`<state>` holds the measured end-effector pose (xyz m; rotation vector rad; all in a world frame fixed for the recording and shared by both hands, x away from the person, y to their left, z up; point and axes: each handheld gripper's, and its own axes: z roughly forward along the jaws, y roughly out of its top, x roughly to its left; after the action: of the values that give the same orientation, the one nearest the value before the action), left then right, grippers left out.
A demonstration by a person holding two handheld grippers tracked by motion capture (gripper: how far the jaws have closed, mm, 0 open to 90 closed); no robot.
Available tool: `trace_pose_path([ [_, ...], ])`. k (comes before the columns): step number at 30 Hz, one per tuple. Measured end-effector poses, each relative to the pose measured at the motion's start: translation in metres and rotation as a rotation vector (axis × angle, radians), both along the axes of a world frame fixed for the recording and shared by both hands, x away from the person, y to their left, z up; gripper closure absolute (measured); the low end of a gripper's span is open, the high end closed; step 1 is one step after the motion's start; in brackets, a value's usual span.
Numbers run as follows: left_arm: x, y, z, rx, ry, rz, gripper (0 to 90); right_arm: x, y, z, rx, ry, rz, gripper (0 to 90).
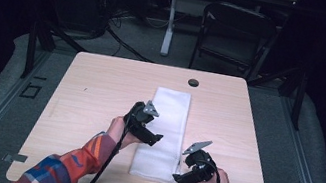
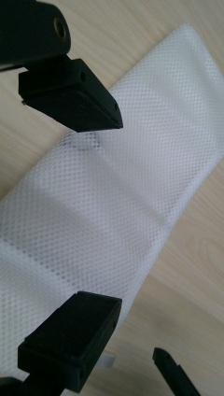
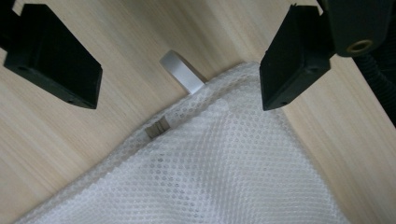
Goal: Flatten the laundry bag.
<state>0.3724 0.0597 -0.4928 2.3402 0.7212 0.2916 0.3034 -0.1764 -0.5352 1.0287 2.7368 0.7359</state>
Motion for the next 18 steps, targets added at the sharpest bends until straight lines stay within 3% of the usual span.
trace_pose_path([
  [2, -0.006, 0.002, -0.003, 0.008, 0.01, -0.004, 12.4, 0.0, 0.0, -0.001, 0.02, 0.005, -0.013, 13.3],
  [10, -0.029, 0.008, -0.014, 0.035, 0.045, -0.025, 12.0, 0.001, -0.005, 0.0, 0.009, 0.014, -0.029, 14.3],
  [16, -0.044, 0.002, -0.02, 0.05, 0.041, -0.056, 11.8, 0.003, -0.004, 0.0, 0.028, 0.029, -0.035, 14.9],
  [18, -0.048, 0.001, -0.021, 0.05, 0.043, -0.062, 11.8, 0.005, -0.003, 0.001, 0.007, 0.022, -0.028, 15.2],
])
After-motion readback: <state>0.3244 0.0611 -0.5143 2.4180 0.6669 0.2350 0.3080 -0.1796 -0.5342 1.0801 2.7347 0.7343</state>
